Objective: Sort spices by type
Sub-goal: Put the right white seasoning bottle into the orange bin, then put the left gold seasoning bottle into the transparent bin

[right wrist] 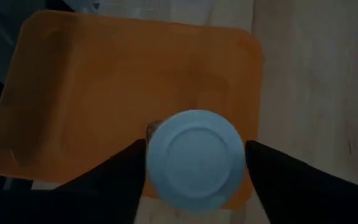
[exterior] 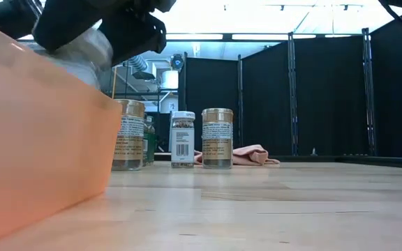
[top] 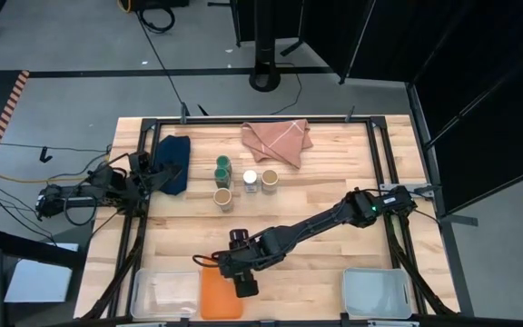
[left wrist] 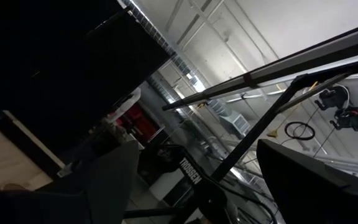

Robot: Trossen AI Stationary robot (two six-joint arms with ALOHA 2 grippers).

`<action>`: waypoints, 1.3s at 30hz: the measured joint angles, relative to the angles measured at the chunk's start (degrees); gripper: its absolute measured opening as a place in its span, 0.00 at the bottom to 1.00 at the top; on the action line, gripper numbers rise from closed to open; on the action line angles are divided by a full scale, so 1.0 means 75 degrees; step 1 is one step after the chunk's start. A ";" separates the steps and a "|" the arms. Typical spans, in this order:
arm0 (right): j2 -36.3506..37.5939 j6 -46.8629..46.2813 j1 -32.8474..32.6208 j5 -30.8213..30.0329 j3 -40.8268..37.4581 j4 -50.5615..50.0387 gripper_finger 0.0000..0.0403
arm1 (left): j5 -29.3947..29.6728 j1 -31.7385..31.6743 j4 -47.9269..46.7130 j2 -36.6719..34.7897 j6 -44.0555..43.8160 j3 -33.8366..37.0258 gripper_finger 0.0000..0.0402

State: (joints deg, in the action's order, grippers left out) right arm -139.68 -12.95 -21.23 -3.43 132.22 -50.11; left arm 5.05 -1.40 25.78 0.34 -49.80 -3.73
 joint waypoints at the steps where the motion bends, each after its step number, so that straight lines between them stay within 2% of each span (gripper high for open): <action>1: 0.0000 0.0000 0.0005 -0.0005 0.0000 0.0000 0.72 | 0.0000 -0.0001 -0.0016 0.0000 0.0000 0.0000 0.83; 4: 0.0000 0.0003 0.0008 -0.0008 0.0000 0.0031 0.74 | 0.0001 0.0001 -0.0029 0.0000 0.0003 0.0000 0.83; 19: 0.0316 0.0189 0.0184 0.0007 0.0362 0.0345 0.67 | -0.0004 0.0002 -0.0304 0.0009 0.0003 -0.0002 0.83; 24: 0.0930 0.0299 0.0301 0.0068 0.0358 0.0052 0.67 | -0.0148 0.0002 -0.1715 0.0149 0.0170 -0.0569 0.83; 30: 0.2031 0.0564 0.0429 -0.0336 0.0358 -0.0148 0.65 | -0.0258 0.0004 -0.3799 0.1056 0.1022 -0.2023 0.83; 35: 0.2935 0.0916 0.0463 -0.1236 0.0361 -0.0522 0.62 | -0.0565 0.0010 -0.5513 0.2483 0.1922 -0.3379 0.83; 39: 0.3519 0.0959 0.0460 -0.1771 0.0361 -0.0911 0.62 | -0.0602 0.0100 -0.6114 0.3738 0.2588 -0.4018 0.83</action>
State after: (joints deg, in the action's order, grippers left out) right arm -113.28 -5.76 -17.78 -16.71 134.93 -56.94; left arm 0.54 -0.65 -20.07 28.37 -30.39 -33.86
